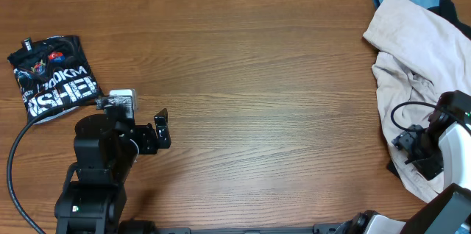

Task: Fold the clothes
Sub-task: 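Reach the right gripper into the beige shorts pile and grasp them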

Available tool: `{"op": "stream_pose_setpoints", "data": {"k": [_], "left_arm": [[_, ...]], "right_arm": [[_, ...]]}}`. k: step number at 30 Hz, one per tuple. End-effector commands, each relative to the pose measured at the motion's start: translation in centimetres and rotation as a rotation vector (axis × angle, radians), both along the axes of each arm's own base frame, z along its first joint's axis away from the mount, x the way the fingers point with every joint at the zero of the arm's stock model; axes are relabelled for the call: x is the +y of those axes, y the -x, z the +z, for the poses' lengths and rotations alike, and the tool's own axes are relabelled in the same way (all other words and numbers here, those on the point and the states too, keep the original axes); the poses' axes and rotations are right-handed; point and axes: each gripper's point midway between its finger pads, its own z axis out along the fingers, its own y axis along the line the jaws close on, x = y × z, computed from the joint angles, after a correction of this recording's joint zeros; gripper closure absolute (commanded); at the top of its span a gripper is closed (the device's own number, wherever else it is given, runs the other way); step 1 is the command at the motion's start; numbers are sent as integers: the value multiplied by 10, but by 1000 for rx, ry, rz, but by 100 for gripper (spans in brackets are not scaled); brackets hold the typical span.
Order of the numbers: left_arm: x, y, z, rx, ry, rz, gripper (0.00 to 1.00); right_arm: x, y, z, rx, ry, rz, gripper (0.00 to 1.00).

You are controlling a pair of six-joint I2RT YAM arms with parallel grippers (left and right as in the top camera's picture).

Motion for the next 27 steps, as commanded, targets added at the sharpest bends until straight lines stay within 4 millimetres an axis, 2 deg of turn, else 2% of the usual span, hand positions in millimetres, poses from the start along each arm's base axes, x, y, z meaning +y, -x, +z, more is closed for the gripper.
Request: {"op": "stream_pose_setpoints", "data": {"k": [1, 7, 12, 16, 18, 19, 22, 23, 27], "left_arm": [[1, -3, 13, -32, 17, 11, 0], [1, -3, 13, -32, 17, 11, 0], [1, -3, 14, -33, 17, 10, 0], [1, -3, 14, -34, 17, 10, 0], [1, -3, 14, -33, 17, 10, 0], [1, -3, 14, -34, 17, 11, 0], [1, -3, 14, -34, 17, 10, 0], [1, -3, 14, -34, 17, 10, 0], [1, -3, 14, -34, 17, 10, 0]], "right_arm": [[0, 0, -1, -2, -4, 4, 37], [-2, 0, 0, 0, 8, 4, 39], [-8, -1, -5, 13, 30, 3, 21], [-8, -2, -13, 34, 16, 4, 21], [-7, 0, -16, 50, 6, 4, 36], [-6, 1, -18, 56, -1, 4, 57], [-5, 3, -19, 68, -9, 4, 92], [-4, 4, -19, 73, -12, 4, 96], [0, 7, -19, 86, -30, 5, 96]]}}
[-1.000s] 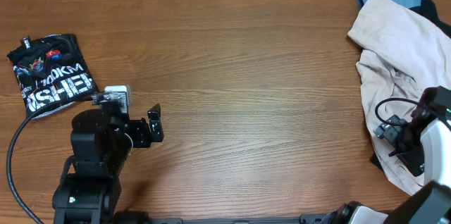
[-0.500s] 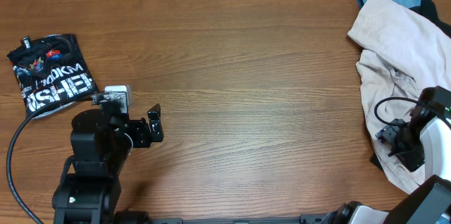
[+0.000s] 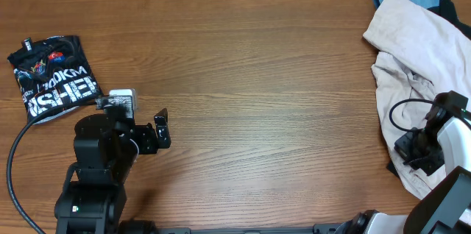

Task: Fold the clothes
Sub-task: 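Reach the right gripper into the beige shorts pile and grasp them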

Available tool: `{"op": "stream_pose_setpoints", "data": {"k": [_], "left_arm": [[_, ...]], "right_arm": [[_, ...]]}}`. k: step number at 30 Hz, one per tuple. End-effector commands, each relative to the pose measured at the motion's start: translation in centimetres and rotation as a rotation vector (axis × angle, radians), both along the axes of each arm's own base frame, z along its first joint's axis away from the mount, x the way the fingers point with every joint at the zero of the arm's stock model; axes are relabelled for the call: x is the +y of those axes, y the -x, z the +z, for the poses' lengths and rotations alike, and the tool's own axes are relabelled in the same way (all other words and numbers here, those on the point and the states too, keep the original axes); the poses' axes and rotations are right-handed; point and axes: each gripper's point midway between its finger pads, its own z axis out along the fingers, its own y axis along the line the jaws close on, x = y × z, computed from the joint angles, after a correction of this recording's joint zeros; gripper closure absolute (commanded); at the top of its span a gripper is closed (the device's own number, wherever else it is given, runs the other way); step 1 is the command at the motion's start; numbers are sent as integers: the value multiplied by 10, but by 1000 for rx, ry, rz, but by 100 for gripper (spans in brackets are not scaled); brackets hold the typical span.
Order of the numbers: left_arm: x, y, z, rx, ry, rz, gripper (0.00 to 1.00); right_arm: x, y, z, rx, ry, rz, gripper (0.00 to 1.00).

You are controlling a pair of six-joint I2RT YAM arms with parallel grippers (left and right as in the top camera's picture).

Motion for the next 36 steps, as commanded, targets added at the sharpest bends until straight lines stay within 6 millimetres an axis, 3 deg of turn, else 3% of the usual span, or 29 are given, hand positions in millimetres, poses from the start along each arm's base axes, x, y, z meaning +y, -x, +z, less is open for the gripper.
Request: {"op": "stream_pose_setpoints", "data": {"k": [1, 10, 13, 16, 19, 22, 31, 35, 36], "left_arm": [[1, -3, 13, -31, 17, 11, 0], [1, -3, 13, -32, 17, 11, 0], [1, -3, 13, -32, 17, 10, 0], [1, -3, 13, -33, 17, 11, 0], [1, -4, 15, -40, 18, 11, 0], [1, -6, 18, -55, 18, 11, 0], [1, -6, 18, -56, 18, 10, 0], [1, -6, 18, -55, 18, 10, 0], [1, -6, 18, -55, 18, 10, 0]], "right_arm": [[2, 0, -1, -2, -17, -8, 96], [11, -20, 18, -38, -40, 54, 96], [13, -28, 21, -72, -61, 74, 52], [27, -33, 19, -101, -143, 155, 42], [23, -26, 13, -64, -121, 182, 30], [18, -22, 9, -30, -99, 182, 26], [7, -17, -1, 39, -59, 184, 34], [6, -13, -5, 71, -63, 181, 88], [6, -12, -6, 78, -62, 180, 92]]}}
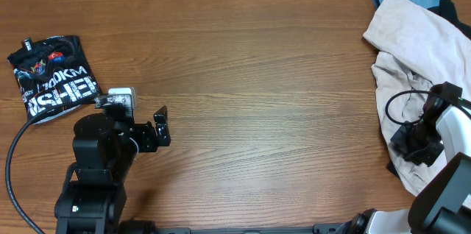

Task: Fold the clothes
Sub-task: 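Reach the right gripper into the beige shorts pile and grasp them, then pull the beige shorts leftward onto the table center with the right gripper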

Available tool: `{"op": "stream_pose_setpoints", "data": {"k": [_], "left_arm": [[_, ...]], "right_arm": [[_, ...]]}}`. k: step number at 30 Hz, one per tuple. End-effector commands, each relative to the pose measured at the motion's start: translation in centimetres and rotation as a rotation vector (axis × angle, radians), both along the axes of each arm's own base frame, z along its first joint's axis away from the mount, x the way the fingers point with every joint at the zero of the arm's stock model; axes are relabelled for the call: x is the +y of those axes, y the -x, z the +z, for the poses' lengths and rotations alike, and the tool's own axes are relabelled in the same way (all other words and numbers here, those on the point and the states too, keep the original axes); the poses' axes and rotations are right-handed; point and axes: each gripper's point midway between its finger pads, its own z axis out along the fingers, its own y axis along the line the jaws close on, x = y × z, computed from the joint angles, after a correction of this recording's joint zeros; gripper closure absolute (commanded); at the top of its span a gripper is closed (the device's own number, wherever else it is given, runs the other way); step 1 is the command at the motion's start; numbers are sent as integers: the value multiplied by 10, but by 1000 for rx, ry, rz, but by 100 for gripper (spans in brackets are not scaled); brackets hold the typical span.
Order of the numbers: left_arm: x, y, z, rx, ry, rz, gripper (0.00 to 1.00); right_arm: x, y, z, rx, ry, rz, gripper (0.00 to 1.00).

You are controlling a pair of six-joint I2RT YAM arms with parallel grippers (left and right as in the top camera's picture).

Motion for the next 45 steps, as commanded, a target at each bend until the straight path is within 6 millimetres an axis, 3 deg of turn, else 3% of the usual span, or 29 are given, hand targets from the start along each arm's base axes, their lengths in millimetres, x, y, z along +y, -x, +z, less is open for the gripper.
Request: {"op": "stream_pose_setpoints", "data": {"k": [1, 10, 14, 19, 22, 26, 34, 38, 42, 45], "left_arm": [[1, -2, 13, -29, 17, 10, 0], [1, -2, 13, -31, 17, 10, 0], [1, -2, 13, -31, 17, 10, 0], [1, -2, 13, -31, 17, 10, 0], [1, -2, 13, -31, 17, 10, 0], [1, -2, 13, -31, 17, 10, 0], [1, -2, 13, -30, 17, 10, 0], [1, -2, 13, -30, 17, 10, 0], [1, -3, 13, -31, 17, 10, 0], [1, -3, 13, -31, 17, 10, 0]], "right_arm": [[-4, 5, -5, 39, 21, 0, 95], [-6, 5, -3, 40, 31, -2, 96], [9, -17, 9, -20, -32, 37, 96], [50, -58, 45, -88, -92, 230, 96], [90, -88, 73, -153, -107, 377, 96], [166, -127, 106, -298, -164, 594, 96], [295, -175, 140, -613, -186, 833, 96], [358, -201, 174, -868, -222, 935, 96], [407, -218, 219, -1121, -262, 986, 96], [433, -220, 245, -1249, -304, 988, 96]]}}
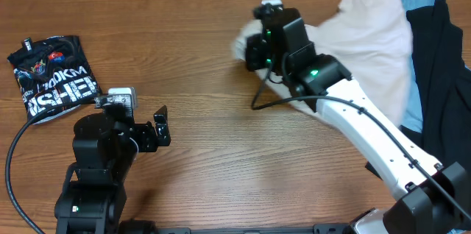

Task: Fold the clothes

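My right arm reaches across the table, and my right gripper is near the back centre, shut on an edge of the cream garment. The garment stretches from the gripper back to the pile at the right. A folded black printed T-shirt lies at the far left. My left gripper rests open near the front left with nothing in it.
A black garment and a blue one lie at the right edge, partly under the cream cloth. A black cable loops from the left arm base. The wooden table spans the view.
My right gripper was down on the pile at the right edge; now it is near the back centre with the cream garment's edge in it. The black and blue garments are uncovered. The left arm is unchanged.
My right gripper stayed low on the cream garment at the right edge through the earlier moments, shifting only slightly. Now it holds that garment's edge far to the left, with the cloth drawn out over the table. The folded T-shirt and left arm never moved.
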Available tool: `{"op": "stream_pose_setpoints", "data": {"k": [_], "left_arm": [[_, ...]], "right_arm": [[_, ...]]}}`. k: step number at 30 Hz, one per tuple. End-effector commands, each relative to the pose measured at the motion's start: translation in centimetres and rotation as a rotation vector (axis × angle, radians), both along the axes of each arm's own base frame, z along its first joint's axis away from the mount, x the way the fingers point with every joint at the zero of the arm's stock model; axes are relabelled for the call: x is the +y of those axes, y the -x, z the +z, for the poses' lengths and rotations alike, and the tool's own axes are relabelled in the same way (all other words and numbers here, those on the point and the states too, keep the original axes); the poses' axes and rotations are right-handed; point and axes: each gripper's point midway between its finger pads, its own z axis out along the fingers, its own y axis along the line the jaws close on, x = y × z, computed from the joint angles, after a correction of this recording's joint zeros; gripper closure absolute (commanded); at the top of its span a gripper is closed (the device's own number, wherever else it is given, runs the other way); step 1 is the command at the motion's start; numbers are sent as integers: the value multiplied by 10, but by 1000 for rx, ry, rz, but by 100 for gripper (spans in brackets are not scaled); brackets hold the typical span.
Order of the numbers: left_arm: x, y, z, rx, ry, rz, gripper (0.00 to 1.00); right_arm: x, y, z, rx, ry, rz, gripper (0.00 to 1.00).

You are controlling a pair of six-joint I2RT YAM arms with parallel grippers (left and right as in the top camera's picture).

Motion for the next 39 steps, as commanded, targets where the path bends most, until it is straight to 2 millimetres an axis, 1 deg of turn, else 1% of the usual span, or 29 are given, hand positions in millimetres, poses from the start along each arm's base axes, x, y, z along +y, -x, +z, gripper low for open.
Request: {"op": "stream_pose_setpoints", "data": {"k": [1, 2, 3, 4, 5, 6, 7, 9, 11, 14, 15, 17, 21, 23, 25, 28, 30, 32, 36, 39], "left_arm": [[1, -2, 13, -29, 17, 10, 0], [1, -2, 13, -29, 17, 10, 0], [1, -2, 13, -29, 17, 10, 0], [1, -2, 13, -29, 17, 10, 0], [1, -2, 13, -29, 17, 10, 0], [1, -2, 13, -29, 17, 10, 0], [1, -2, 13, -29, 17, 10, 0], [1, -3, 14, -34, 18, 10, 0], [0, -5, 16, -45, 21, 7, 0], [-2, -9, 19, -60, 41, 7, 0], [-4, -11, 19, -60, 49, -5, 0], [-7, -15, 15, -44, 56, -15, 0], [-11, -20, -4, 32, 68, -33, 0], [-16, -22, -12, 67, 85, -56, 0], [-20, -23, -17, 89, 98, -73, 0], [-21, -25, -22, 109, 100, -75, 0], [-21, -25, -24, 115, 100, -75, 0], [-21, -24, -25, 121, 100, -74, 0], [-20, -18, -32, 159, 101, -72, 0], [-20, -14, -36, 181, 100, -71, 0]], "right_arm": [[28, 4, 38, -88, -94, 49, 96], [29, 3, 39, -99, -94, 42, 83], [27, 2, 39, -99, -87, 32, 68], [25, 2, 35, -90, -76, 26, 49], [20, 2, 32, -81, -59, 21, 27], [12, 1, 26, -66, -31, 11, 9], [3, 0, 20, -49, -3, -3, 0], [-25, -4, 9, -2, 53, -75, 0], [-60, -6, -4, 54, 116, -160, 0], [-106, 0, -29, 184, 184, -236, 0], [-115, 5, -38, 232, 192, -240, 0], [-126, 13, -55, 321, 191, -222, 0], [-123, 26, -86, 417, 175, -59, 0], [-121, 30, -102, 474, 166, -32, 0], [-117, 30, -116, 509, 157, -11, 0], [-106, 15, -131, 487, 143, 31, 2], [-101, -1, -143, 460, 132, 33, 4], [-94, -11, -156, 449, 109, 50, 4], [-88, -25, -190, 460, 101, 59, 4], [-78, -32, -206, 459, 64, 92, 4]]}}
